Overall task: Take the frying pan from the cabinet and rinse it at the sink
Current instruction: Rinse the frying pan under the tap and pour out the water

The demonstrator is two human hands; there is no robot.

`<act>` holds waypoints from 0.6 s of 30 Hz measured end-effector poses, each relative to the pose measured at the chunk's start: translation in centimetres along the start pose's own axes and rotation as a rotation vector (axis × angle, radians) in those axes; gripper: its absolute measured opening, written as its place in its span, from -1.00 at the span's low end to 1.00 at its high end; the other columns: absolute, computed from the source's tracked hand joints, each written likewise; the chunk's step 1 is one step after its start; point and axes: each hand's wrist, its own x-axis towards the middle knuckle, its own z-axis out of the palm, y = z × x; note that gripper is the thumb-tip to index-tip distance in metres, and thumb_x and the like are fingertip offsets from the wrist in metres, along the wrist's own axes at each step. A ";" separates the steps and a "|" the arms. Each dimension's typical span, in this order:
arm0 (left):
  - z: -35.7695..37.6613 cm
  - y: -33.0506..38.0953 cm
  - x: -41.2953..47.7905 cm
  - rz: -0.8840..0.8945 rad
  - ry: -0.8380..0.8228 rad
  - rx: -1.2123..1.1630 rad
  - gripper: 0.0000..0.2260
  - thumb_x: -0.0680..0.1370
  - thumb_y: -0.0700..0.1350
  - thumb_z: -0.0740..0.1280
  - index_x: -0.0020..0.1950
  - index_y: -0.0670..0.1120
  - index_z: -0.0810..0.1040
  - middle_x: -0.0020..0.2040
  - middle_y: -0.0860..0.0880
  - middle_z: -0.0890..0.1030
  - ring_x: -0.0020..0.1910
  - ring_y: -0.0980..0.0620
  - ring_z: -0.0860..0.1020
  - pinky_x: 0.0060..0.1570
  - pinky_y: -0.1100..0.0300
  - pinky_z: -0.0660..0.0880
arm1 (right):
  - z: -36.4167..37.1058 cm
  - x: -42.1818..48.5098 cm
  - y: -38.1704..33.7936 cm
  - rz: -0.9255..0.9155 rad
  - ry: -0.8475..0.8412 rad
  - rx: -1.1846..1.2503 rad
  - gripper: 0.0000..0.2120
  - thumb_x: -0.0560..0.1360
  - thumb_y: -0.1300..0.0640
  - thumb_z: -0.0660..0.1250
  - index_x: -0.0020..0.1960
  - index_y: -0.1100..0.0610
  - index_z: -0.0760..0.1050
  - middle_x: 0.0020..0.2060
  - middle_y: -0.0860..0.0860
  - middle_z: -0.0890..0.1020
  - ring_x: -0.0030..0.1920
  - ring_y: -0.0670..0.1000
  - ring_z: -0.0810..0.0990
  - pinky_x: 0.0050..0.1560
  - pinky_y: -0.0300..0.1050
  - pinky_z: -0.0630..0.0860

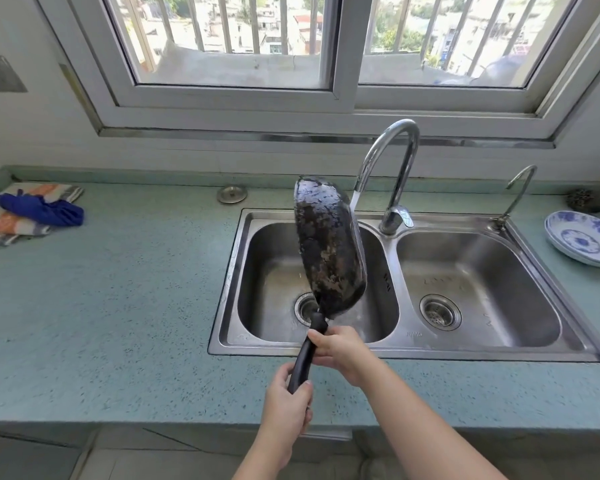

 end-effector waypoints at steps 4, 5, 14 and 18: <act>0.1 -0.1 0.0 0.021 0.035 0.044 -0.77 0.52 -0.32 0.23 -0.05 0.03 0.44 -0.42 -0.07 0.39 -0.59 0.07 0.31 -0.61 0.29 0.26 | -0.2 0.2 0.7 0.005 0.001 0.067 -0.91 0.53 0.27 0.28 -0.14 0.27 0.44 -0.18 0.21 0.57 -0.15 0.15 0.60 0.03 -0.03 0.58; 0.0 -0.1 -0.1 0.027 0.039 0.054 -0.76 0.52 -0.32 0.24 -0.04 0.03 0.44 -0.41 -0.08 0.38 -0.57 0.07 0.31 -0.60 0.28 0.26 | -0.2 0.2 0.8 0.007 0.002 0.078 -0.91 0.53 0.27 0.28 -0.13 0.28 0.45 -0.15 0.23 0.57 -0.14 0.15 0.60 0.02 -0.04 0.59; 0.6 -0.9 -0.4 0.064 0.142 0.130 -0.71 0.45 -0.33 0.28 -0.09 0.09 0.43 -0.37 -0.10 0.43 -0.48 -0.01 0.38 -0.40 0.16 0.31 | 0.5 -0.2 1.0 -0.002 -0.017 0.137 -0.82 0.57 0.31 0.16 -0.19 0.29 0.43 -0.24 0.18 0.60 -0.22 0.10 0.61 -0.20 -0.15 0.62; 0.6 -1.0 -0.4 0.089 0.183 0.205 -0.73 0.44 -0.28 0.31 -0.09 0.10 0.39 -0.36 -0.05 0.46 -0.45 -0.03 0.41 -0.36 0.14 0.32 | 1.1 -0.1 1.1 0.013 -0.033 0.173 -0.85 0.59 0.32 0.13 -0.03 0.39 0.42 -0.20 0.19 0.59 -0.23 0.08 0.61 -0.36 -0.22 0.60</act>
